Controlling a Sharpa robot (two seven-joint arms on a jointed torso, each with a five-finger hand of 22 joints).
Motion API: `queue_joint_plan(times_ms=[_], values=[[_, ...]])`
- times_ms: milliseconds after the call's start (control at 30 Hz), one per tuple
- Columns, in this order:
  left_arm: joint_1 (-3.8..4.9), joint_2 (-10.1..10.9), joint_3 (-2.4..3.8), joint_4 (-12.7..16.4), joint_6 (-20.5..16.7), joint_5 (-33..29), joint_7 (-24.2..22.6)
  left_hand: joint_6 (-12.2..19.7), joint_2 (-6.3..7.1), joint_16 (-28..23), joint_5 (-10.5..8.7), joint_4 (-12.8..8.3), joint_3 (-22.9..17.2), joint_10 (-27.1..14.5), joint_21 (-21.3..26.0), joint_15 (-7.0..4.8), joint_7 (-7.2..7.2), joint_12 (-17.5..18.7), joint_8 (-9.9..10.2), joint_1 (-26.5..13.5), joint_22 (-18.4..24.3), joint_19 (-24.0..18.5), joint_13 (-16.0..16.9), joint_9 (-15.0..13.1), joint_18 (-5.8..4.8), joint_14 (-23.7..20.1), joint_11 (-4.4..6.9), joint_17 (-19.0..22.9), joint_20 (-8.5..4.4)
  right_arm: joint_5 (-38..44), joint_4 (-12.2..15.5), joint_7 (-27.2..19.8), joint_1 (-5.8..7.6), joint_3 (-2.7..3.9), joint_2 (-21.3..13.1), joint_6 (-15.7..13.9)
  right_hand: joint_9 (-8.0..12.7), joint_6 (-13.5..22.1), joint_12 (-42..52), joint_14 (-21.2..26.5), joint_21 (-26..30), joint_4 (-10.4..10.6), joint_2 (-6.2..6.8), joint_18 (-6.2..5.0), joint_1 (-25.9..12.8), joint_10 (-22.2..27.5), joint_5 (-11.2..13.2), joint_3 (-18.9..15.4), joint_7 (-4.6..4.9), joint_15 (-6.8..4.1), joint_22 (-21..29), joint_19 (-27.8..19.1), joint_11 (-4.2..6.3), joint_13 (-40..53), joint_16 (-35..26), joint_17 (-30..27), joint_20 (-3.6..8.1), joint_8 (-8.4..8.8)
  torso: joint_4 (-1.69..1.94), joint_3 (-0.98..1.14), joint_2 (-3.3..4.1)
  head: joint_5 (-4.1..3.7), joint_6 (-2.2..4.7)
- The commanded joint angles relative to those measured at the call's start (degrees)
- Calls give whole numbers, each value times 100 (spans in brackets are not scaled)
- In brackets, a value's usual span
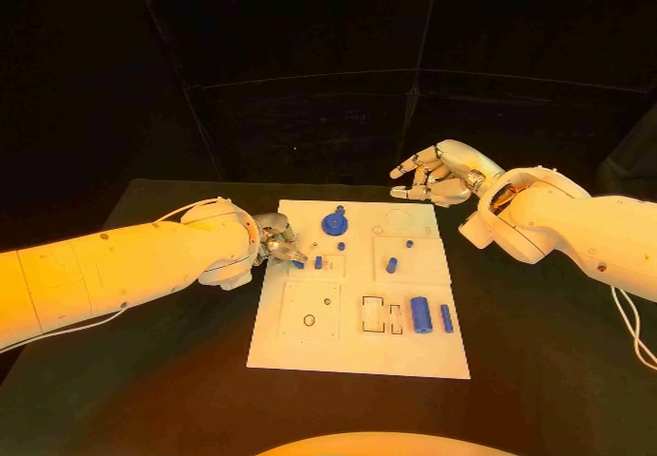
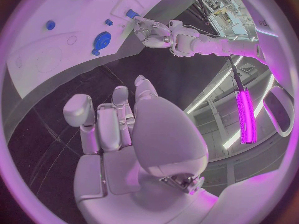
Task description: Assemble the parts on the task board
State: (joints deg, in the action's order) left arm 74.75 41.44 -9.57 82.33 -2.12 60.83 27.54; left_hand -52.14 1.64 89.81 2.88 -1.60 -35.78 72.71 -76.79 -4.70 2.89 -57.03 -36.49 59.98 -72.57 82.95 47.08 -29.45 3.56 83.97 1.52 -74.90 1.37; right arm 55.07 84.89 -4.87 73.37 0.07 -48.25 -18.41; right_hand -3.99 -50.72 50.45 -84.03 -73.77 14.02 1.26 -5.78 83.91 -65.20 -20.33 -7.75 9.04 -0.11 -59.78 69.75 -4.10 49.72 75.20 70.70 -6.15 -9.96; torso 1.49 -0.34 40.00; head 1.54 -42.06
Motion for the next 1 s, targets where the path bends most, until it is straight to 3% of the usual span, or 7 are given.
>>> queue_joint_plan(times_ms=[33,267,400,600,833,1000], values=[[-17,6,-16,3,197,67,128,-25,-16,19,7,-555,-544,62,-27,-25,-32,-35,-51,-9,-12,47,14,-3,25,603,11,-1510,2,10,10,-33,10,3,-2,32,7,44,-5,-96,29,-22,-43,-65,20,43,-40,-1,0,-18,5,-50,12,-7,-13,-6,7,-36,-1,0,-2,-1,-4],[-17,9,-16,11,356,68,137,-72,167,19,14,-587,-442,105,-30,-41,-71,-93,-104,-97,-23,49,65,14,23,603,35,-1510,-12,10,13,-30,10,2,-7,38,7,44,-5,-96,29,-22,-43,-65,20,43,-40,-1,0,-18,5,-50,12,-7,-13,-6,7,-36,-1,0,-2,1,-13],[-17,2,-16,-1,372,68,137,-133,263,19,14,-483,-265,126,-32,-54,-96,-125,-122,-263,-33,51,85,53,22,603,52,-1510,-22,10,15,-30,10,2,-8,37,6,45,-6,-93,36,-18,-45,-66,18,49,-43,-6,1,-17,14,-55,11,-15,-21,-13,6,-41,-1,2,1,1,-14],[-16,-20,-16,-36,354,68,136,-196,300,19,14,-342,-40,143,-41,-69,-110,-167,-122,-411,-54,59,117,119,18,603,66,-1510,-38,10,21,-28,10,2,-11,33,6,45,-6,-93,36,-18,-45,-66,18,49,-43,-6,1,-17,14,-55,11,-15,-21,-13,6,-41,-1,1,1,-6,-10],[-16,-40,-16,-57,261,68,131,-224,278,19,17,-282,54,154,-54,-74,-120,-193,-118,-441,-77,68,139,162,14,603,75,-1510,-44,10,25,-32,10,2,-14,22,6,45,-6,-90,45,-17,-45,-70,17,50,-44,-7,1,-16,30,-66,11,-16,-30,-25,6,-42,-2,1,0,-13,-16],[-16,-1,-15,-3,43,67,64,-216,8,19,19,-377,-121,190,-71,-95,-137,-234,-120,-156,-107,82,184,206,10,603,98,-1510,-63,10,25,-36,10,2,-18,16,6,45,-6,-89,46,-15,-45,-70,15,52,-44,-9,2,-16,31,-66,11,-18,-31,-25,5,-43,-1,0,-3,-15,-8]])
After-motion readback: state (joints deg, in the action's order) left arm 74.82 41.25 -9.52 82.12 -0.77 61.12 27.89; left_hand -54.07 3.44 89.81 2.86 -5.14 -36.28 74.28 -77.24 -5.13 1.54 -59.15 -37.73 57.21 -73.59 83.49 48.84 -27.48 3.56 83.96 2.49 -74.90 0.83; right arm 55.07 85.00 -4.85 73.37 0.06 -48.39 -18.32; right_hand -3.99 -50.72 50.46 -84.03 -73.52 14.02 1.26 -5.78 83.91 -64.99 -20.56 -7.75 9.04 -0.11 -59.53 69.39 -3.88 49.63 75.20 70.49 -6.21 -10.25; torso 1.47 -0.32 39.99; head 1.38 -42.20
